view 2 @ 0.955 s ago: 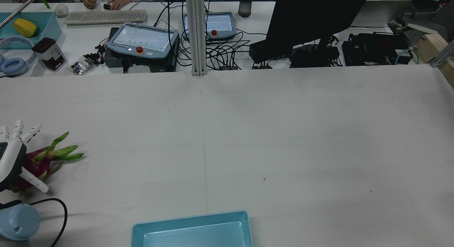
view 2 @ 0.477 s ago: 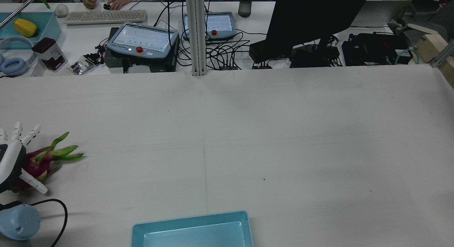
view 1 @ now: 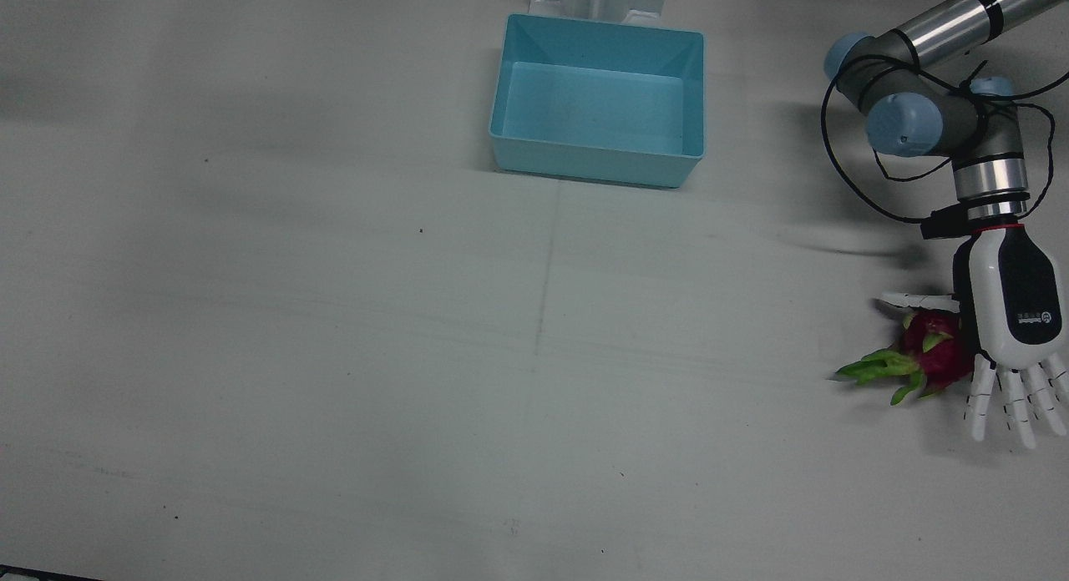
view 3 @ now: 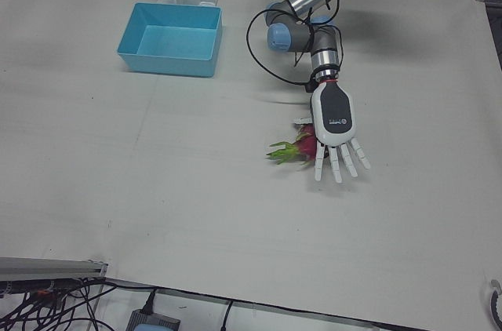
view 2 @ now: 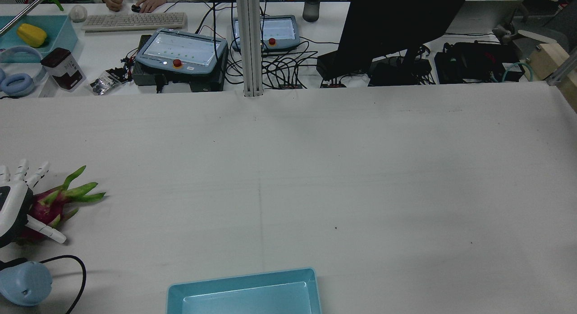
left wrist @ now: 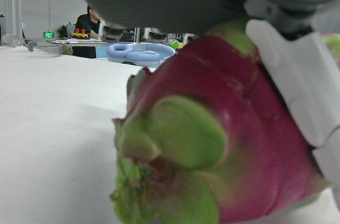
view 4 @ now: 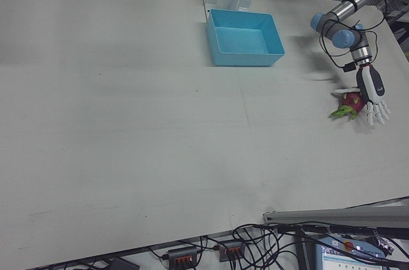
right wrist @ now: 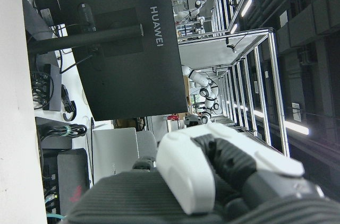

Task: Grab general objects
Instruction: 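Close the left hand fingers around the dragon fruit body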

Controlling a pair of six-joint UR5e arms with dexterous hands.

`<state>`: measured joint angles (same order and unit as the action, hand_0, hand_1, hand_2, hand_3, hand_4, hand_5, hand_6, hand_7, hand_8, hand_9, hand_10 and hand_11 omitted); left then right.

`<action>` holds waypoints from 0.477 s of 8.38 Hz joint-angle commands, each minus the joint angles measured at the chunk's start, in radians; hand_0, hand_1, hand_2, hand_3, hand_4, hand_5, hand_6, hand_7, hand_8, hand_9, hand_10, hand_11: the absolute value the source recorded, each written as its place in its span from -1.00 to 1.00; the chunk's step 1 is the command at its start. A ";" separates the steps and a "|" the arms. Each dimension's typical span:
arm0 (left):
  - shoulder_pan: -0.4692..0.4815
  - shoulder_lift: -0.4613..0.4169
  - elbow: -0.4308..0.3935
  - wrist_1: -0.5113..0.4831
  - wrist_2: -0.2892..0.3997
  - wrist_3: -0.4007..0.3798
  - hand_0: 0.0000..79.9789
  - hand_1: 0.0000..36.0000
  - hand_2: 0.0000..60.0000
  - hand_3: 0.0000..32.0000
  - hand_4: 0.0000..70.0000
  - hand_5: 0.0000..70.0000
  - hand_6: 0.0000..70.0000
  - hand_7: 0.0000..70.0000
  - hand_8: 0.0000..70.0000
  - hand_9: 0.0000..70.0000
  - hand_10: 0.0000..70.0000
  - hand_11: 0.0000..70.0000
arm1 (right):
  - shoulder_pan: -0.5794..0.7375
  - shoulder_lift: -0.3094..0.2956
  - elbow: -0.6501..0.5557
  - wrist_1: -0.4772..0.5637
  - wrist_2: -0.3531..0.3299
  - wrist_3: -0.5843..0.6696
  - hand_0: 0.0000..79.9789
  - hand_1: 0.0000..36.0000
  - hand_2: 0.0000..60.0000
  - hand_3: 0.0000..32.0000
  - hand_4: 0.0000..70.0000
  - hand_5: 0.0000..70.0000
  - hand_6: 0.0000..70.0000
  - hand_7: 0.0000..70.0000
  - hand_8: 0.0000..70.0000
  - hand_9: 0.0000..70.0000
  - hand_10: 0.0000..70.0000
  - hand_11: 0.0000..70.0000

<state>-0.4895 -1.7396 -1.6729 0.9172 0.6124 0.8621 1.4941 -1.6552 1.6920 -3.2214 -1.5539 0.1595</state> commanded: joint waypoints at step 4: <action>0.003 -0.005 0.019 -0.008 -0.011 -0.002 1.00 1.00 1.00 -1.00 -0.90 1.00 -0.50 -0.13 -0.92 -0.87 -0.76 -0.51 | 0.000 0.000 0.000 0.000 0.000 0.000 -1.00 -1.00 -1.00 -1.00 -1.00 -1.00 -1.00 -1.00 -1.00 -1.00 -1.00 -1.00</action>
<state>-0.4879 -1.7421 -1.6550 0.9100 0.6070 0.8610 1.4941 -1.6552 1.6920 -3.2214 -1.5539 0.1595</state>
